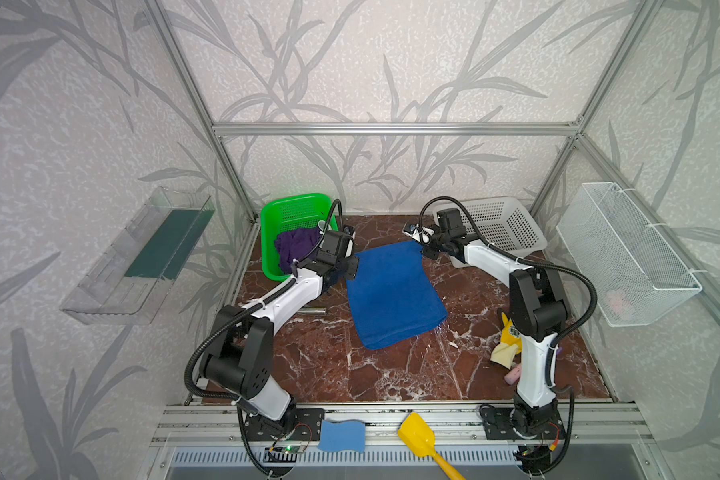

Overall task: Fold and stack the towels
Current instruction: 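Pull the grasped far edge toward the robot with both grippers, folding the towel again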

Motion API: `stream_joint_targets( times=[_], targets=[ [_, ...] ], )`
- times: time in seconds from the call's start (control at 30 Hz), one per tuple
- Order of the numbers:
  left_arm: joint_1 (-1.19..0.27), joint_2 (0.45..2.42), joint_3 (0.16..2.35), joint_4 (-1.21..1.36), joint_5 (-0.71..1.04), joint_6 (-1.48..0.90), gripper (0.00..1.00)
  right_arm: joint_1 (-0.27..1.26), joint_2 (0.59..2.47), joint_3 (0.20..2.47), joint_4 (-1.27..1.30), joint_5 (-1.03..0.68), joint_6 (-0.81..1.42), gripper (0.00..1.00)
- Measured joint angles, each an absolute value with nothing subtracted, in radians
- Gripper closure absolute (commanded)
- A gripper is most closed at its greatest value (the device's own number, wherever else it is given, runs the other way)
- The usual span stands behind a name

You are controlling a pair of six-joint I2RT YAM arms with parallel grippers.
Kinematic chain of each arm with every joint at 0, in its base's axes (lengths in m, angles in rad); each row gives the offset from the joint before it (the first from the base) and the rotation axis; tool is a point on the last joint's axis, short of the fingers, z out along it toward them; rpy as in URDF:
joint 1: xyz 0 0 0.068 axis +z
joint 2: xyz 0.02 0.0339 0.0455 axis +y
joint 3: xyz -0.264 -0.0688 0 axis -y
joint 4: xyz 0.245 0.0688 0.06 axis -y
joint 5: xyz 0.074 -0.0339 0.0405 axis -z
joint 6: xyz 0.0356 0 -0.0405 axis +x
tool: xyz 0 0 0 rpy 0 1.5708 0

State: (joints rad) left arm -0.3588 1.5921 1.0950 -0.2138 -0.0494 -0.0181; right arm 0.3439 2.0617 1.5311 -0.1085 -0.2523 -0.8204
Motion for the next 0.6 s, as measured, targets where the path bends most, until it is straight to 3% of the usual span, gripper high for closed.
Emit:
stream_joint_targets(
  times=[0.6],
  targets=[
    [-0.393, 1.471, 0.979, -0.239, 0.035, -0.042, 1.0, 0.325, 1.907, 1.328, -0.109, -0.305, -0.864, 1.0]
  ],
)
